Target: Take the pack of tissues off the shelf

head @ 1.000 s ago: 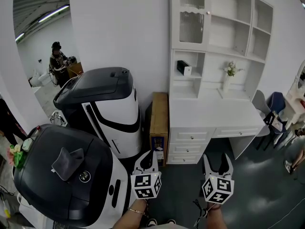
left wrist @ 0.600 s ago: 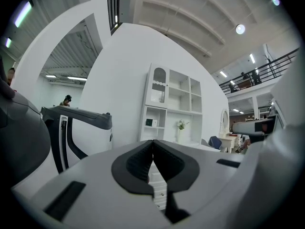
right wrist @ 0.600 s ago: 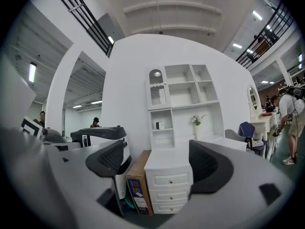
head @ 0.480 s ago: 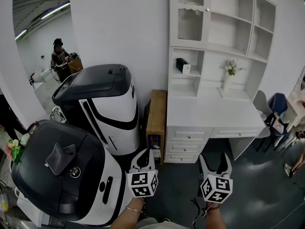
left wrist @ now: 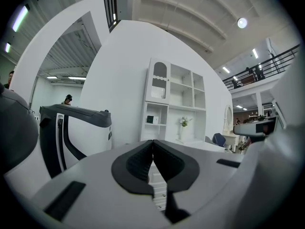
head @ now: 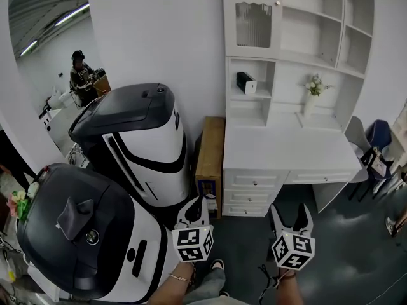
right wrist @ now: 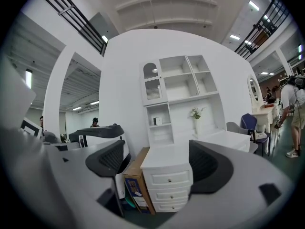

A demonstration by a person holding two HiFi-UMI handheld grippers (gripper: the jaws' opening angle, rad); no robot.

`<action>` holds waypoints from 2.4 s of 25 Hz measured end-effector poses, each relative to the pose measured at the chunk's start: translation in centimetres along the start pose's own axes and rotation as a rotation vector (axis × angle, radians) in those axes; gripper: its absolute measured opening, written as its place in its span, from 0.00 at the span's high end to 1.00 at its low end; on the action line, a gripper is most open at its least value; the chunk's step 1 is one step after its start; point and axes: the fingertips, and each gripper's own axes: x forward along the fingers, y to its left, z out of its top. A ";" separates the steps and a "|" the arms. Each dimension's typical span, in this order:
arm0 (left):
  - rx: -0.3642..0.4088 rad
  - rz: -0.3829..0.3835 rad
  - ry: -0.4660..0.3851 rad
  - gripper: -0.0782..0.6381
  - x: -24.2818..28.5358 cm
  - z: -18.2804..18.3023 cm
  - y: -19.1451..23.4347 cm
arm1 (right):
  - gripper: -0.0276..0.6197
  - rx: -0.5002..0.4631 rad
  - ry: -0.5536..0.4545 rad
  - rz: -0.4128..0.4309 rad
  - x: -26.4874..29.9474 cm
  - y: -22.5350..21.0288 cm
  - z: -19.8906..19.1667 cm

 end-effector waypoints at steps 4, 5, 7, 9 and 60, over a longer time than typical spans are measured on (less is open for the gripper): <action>-0.001 -0.017 -0.007 0.87 3.7 0.7 -0.1 | 0.31 -0.009 -0.005 -0.003 3.1 -0.5 0.7; 0.000 -0.022 -0.011 0.87 4.7 1.0 0.0 | 0.31 -0.012 -0.008 -0.004 4.0 -0.5 1.0; 0.001 -0.030 -0.017 0.87 6.7 1.5 0.2 | 0.31 -0.018 -0.015 -0.011 5.8 -0.7 1.6; 0.001 -0.037 -0.023 0.87 8.7 2.1 0.5 | 0.31 -0.020 -0.025 -0.018 7.6 -1.0 2.4; -0.012 0.159 -0.039 0.87 48.9 7.8 5.6 | 0.29 -0.043 -0.011 0.173 52.5 -9.0 10.9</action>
